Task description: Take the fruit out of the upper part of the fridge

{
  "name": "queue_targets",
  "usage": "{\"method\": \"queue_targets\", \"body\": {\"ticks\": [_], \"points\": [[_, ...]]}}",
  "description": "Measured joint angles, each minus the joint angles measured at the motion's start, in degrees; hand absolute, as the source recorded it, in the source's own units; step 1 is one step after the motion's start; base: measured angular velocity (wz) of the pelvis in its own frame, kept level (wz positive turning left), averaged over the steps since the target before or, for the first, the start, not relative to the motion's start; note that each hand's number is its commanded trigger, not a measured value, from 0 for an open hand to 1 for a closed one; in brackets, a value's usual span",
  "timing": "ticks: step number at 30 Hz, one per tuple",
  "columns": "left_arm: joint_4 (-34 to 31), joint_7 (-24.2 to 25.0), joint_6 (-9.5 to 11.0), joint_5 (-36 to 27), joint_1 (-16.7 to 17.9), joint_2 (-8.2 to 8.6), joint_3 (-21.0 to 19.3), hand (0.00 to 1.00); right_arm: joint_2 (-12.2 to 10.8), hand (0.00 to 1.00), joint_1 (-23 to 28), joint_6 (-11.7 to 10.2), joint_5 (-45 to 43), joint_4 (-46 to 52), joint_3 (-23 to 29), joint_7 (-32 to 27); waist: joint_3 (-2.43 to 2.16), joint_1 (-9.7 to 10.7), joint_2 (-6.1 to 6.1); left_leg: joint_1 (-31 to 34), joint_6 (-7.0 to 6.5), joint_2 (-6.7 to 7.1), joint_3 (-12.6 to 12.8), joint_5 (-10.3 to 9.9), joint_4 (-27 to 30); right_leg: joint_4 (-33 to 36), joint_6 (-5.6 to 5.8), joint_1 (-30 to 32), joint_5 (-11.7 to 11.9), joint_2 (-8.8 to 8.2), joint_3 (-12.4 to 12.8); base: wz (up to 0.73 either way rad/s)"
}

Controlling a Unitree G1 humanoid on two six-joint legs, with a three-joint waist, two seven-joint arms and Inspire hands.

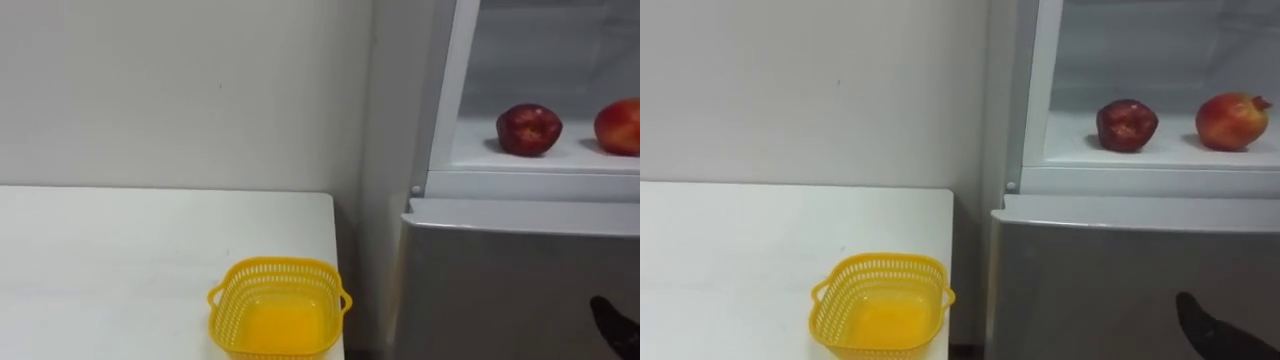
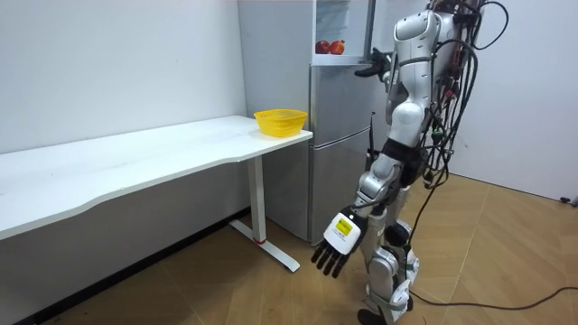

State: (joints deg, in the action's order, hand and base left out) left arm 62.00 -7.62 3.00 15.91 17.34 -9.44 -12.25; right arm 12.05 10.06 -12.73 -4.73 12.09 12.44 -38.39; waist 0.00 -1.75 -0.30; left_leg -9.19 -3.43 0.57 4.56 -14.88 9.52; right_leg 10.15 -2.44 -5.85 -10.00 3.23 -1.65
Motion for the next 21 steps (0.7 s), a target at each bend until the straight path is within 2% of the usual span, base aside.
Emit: {"method": "queue_targets", "body": {"ticks": [5,9,16,21], "points": [[1.39,0.51,-0.04,0.04,0.02,-0.01,-0.15,0.00,0.16,0.00,-0.16,-1.65,-6.31,5.38,0.56,-3.35,-0.09,-0.16,-0.14,0.52,0.00,0.04,-0.06,0.01,0.18,0.51,-0.06,0.63,-0.12,0.00,0.12,0.00],[1.39,0.58,-0.04,0.08,-0.34,-0.15,-0.02,0.00,0.20,0.00,-1.46,-1.79,-9.45,6.96,0.55,-4.00,-0.19,-0.14,-0.37,0.79,-0.01,0.04,-0.02,0.02,0.22,0.56,-0.04,0.96,-0.12,-0.07,0.22,0.00],[1.38,2.74,-0.11,0.09,-0.52,-0.42,0.06,0.00,0.51,0.00,-3.46,-1.78,-9.47,7.08,0.50,-3.90,-0.26,-0.15,-0.93,1.04,-0.01,-0.03,-0.02,0.01,0.27,0.50,-0.04,1.09,-0.12,-0.04,0.05,0.00],[2.11,4.17,-0.19,0.78,-0.56,-0.43,0.10,0.00,1.87,0.00,-5.22,-1.80,-9.21,7.00,0.47,-3.89,-0.22,-0.28,-1.15,0.96,-0.01,-0.01,-0.03,0.02,0.38,0.46,-0.04,0.99,-0.12,-0.10,-0.15,0.00]]}}
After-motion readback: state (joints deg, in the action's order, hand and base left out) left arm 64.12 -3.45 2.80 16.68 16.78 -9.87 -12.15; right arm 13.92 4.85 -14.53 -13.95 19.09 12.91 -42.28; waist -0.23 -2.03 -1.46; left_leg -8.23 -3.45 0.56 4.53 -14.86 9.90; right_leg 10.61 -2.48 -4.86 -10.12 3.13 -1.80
